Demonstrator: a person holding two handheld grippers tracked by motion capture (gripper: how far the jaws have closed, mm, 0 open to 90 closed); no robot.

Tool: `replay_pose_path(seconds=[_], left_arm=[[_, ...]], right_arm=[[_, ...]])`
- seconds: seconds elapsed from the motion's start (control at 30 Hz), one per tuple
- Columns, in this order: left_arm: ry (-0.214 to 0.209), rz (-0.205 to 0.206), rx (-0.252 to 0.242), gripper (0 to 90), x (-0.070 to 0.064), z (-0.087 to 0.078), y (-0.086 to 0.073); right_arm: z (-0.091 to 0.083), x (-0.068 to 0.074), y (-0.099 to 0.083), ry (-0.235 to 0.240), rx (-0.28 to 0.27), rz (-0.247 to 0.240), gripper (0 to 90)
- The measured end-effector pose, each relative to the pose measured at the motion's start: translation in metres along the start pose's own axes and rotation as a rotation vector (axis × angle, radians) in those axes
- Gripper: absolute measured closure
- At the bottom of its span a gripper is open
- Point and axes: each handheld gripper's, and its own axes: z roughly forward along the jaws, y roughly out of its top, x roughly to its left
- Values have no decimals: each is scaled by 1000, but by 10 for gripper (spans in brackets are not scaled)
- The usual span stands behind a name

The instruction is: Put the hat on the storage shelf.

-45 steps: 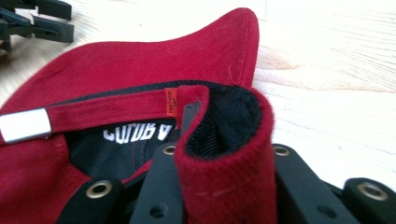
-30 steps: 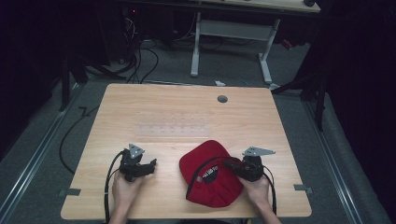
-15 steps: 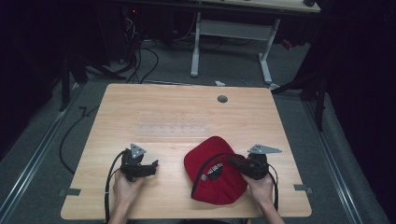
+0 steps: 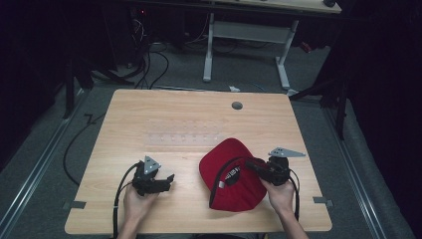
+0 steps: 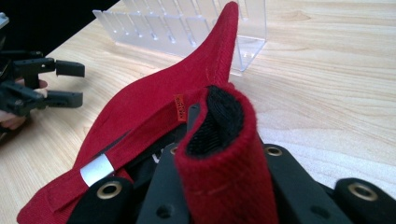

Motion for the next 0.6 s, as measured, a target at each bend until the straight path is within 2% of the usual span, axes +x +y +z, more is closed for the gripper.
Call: replay_pose_path(seconds=[0.1,0.13,0.27,0.47,0.6], left_arm=[[-42,20,-8,204,-12,-1,2],[-42,20,-8,203,-12,-1,2],[-82,44,-10,200,-23,-3,4],[-139,56,-11,195,-40,-4,6],[-162,80,-2,191,-51,-3,6]], right_arm=[[0,0,4,-4,-4,6,824],[-1,0,6,-4,-4,11,824],[-1,0,10,-1,-10,13,823],[-1,0,18,-1,-11,23,824],[-1,2,25,10,-16,29,824]])
